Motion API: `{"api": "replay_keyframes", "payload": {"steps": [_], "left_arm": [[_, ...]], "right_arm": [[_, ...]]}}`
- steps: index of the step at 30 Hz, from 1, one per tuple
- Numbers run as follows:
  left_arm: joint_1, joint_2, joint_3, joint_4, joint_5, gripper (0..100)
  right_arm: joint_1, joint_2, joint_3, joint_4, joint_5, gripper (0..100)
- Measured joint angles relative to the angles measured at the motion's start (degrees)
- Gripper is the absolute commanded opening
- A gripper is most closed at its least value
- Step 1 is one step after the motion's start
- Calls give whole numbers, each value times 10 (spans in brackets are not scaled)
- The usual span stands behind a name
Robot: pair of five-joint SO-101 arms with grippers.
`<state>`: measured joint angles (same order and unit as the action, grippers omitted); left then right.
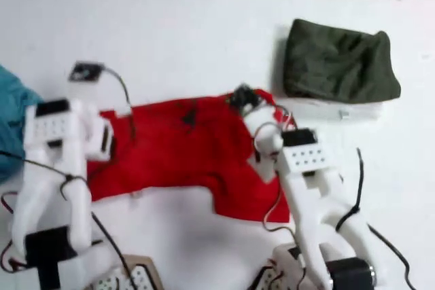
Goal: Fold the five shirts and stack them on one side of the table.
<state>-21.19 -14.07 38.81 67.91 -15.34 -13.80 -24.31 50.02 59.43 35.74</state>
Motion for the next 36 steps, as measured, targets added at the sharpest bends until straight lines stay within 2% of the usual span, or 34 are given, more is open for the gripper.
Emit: {"api": "replay_keyframes", "payload": {"steps": [5,14,19,27,32,36], "left_arm": [[-26,-6,98,-98,-29,165],[-32,-27,169,-189,-31,165],[-32,-31,181,-202,-32,165],[-32,-33,198,-222,-3,165],[-32,-33,198,-222,-1,165],[-32,-33,198,-222,-1,165]], "right_arm": [[0,0,19,0,47,118],[-3,84,21,-17,107,117],[-3,76,21,-6,125,119],[-28,-73,52,91,129,120],[-93,-105,130,71,130,120],[-110,-107,195,14,130,120]]}}
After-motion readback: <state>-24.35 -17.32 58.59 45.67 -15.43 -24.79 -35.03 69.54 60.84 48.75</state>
